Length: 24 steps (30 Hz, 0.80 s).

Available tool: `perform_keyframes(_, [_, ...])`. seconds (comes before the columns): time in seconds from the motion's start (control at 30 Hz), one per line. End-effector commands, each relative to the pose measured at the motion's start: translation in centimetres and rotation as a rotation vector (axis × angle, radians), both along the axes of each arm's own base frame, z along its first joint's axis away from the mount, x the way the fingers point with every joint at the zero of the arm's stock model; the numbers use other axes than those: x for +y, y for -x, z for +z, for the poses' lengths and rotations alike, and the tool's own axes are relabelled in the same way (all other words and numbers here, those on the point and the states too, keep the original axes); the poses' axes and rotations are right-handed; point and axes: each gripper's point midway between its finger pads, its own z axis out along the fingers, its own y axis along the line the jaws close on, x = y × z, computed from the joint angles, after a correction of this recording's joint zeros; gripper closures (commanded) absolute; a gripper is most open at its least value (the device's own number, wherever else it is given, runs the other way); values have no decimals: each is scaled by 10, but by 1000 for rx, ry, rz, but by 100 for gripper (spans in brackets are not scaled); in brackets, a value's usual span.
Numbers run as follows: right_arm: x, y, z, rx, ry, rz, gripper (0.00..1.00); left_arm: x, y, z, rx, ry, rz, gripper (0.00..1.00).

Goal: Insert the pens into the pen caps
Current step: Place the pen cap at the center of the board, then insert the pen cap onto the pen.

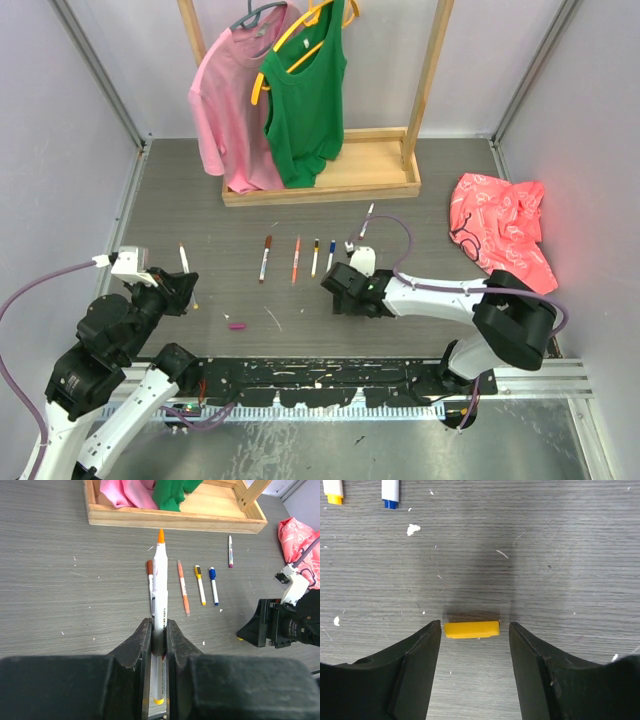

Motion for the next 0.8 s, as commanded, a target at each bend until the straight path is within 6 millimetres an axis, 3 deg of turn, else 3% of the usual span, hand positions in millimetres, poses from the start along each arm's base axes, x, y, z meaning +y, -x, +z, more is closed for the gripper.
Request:
perform_keyframes(0.0, [8,-13,41,-86,-5,88,37,-4,-5,8,-22,20,-2,100])
perform_keyframes(0.2, [28,-10,66,-128,48,528,37,-2,-5,9,-24,19,6,100])
perform_keyframes(0.37, [40,4,59,-48,99,844,37,-5,-6,8,-17,13,-6,100])
perform_keyframes(0.57, [33,4,47,4,203,1036,39,-4,-5,9,-22,15,-5,100])
perform_keyframes(0.77, [25,-11,36,19,321,1105,44,-6,-6,7,-12,7,-12,100])
